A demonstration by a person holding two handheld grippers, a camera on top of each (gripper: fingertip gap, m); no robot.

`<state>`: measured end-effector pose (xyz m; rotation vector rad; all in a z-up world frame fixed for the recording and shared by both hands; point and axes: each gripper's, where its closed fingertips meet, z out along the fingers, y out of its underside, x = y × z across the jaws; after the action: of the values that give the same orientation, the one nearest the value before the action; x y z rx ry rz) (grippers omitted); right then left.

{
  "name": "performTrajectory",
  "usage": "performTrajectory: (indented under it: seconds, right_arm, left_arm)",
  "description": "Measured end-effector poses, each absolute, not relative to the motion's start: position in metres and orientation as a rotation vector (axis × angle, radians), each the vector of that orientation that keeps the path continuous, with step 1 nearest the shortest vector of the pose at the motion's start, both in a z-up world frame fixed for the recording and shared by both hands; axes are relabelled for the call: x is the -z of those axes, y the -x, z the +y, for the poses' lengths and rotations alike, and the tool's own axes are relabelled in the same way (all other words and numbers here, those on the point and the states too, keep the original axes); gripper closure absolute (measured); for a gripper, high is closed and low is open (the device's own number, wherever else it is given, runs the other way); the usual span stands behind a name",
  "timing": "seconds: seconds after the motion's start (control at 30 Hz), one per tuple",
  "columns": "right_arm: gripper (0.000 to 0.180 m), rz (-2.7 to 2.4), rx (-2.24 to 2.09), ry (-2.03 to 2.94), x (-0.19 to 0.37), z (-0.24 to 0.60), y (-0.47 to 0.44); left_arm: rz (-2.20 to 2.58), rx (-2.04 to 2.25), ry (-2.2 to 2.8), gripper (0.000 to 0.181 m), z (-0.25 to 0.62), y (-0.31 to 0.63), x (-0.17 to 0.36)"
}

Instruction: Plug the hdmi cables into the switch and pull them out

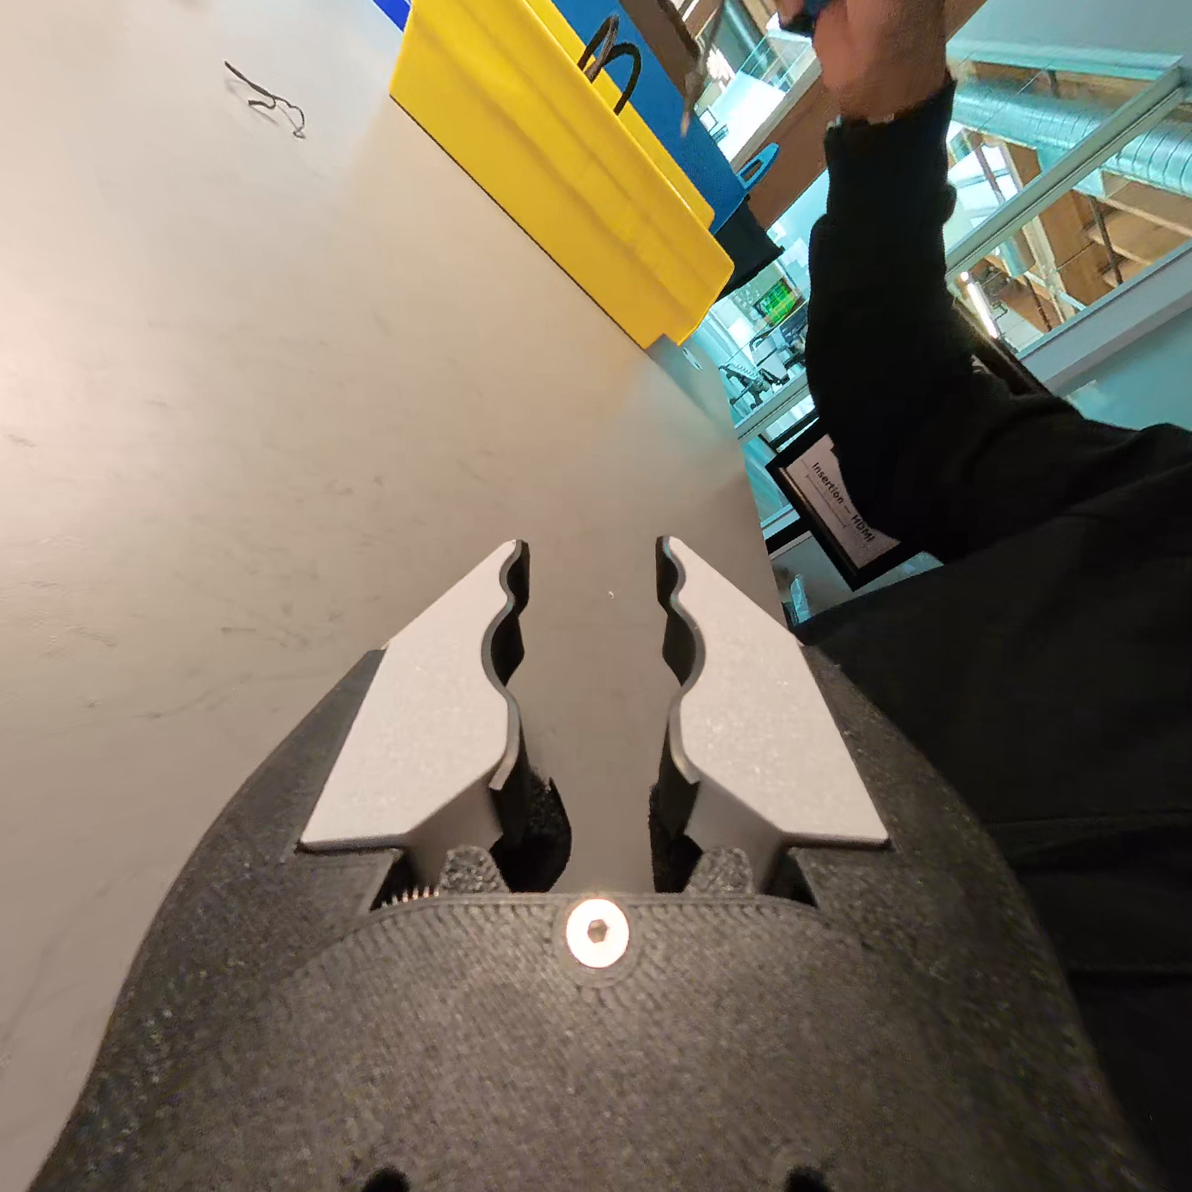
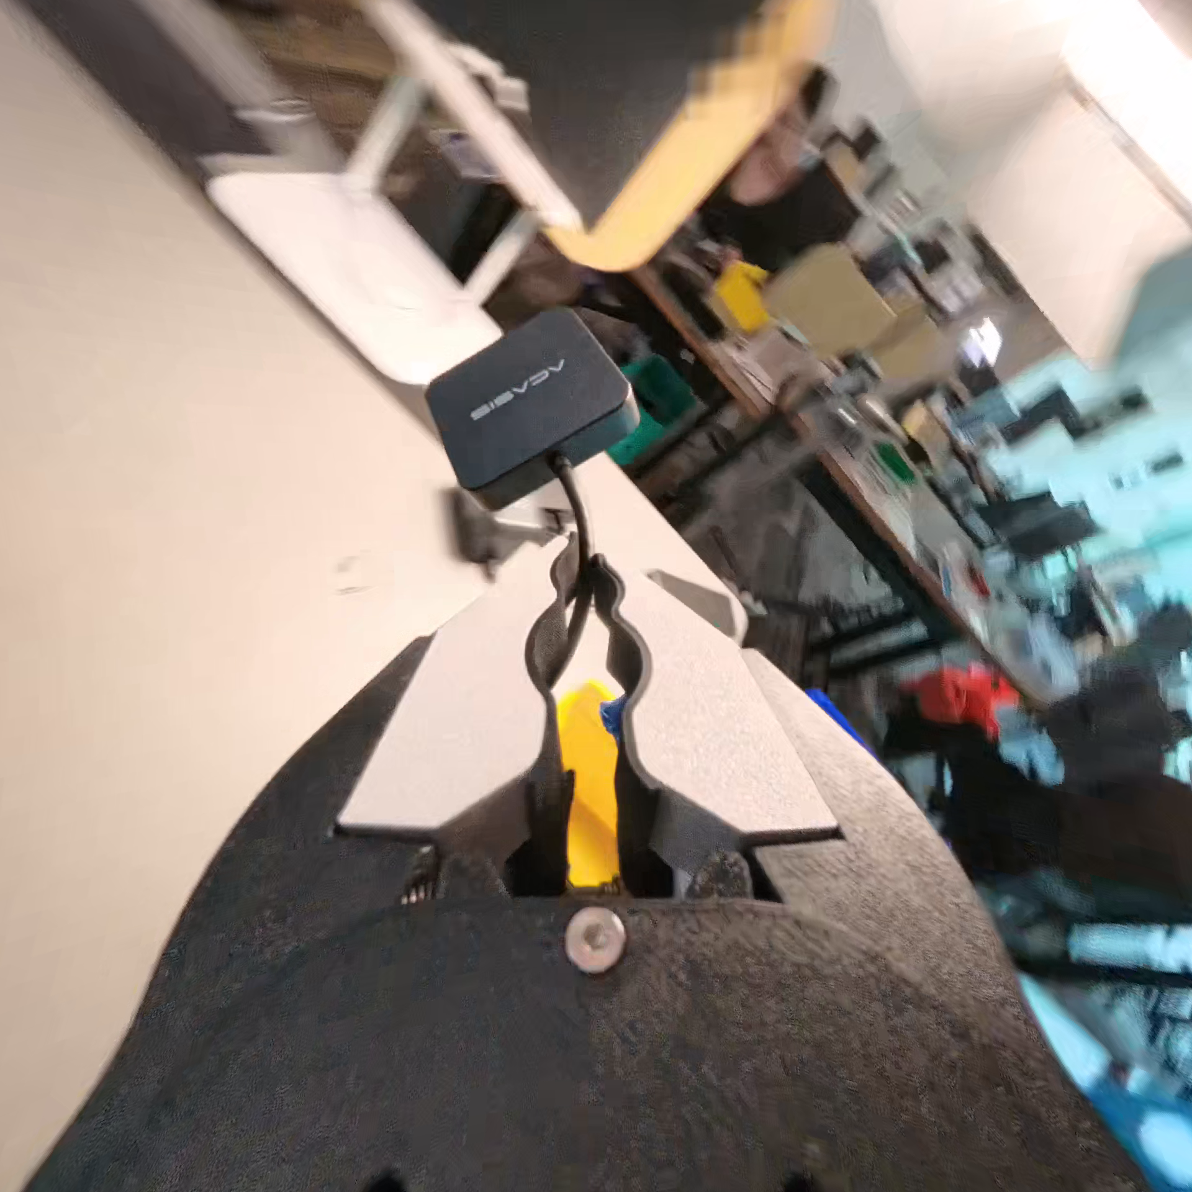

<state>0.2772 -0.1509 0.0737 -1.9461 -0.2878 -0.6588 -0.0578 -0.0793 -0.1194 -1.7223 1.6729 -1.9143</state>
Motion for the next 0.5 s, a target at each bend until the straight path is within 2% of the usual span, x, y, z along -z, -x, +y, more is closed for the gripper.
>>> performTrajectory:
  seconds: [0.13,0.23,0.33,0.5]
  right_arm:
    - [0.175,0.190,0.576,1.922,-0.058,-0.187,-0.381]
    - [0.175,0.375,0.586,2.099,0.003,-0.217,-0.419]
    - [0.174,0.387,0.625,2.368,0.057,-0.244,-0.419]
    - [0.174,0.304,0.714,2.609,0.068,-0.265,-0.402]
  left_arm:
    - [1.673,1.919,1.727,0.143,-0.079,0.058,0.120]
    - [1.647,1.937,1.734,0.144,-0.077,0.057,0.118]
    - [1.633,1.944,1.740,0.145,-0.075,0.057,0.118]
    - [1.631,1.957,1.743,0.145,-0.075,0.057,0.118]
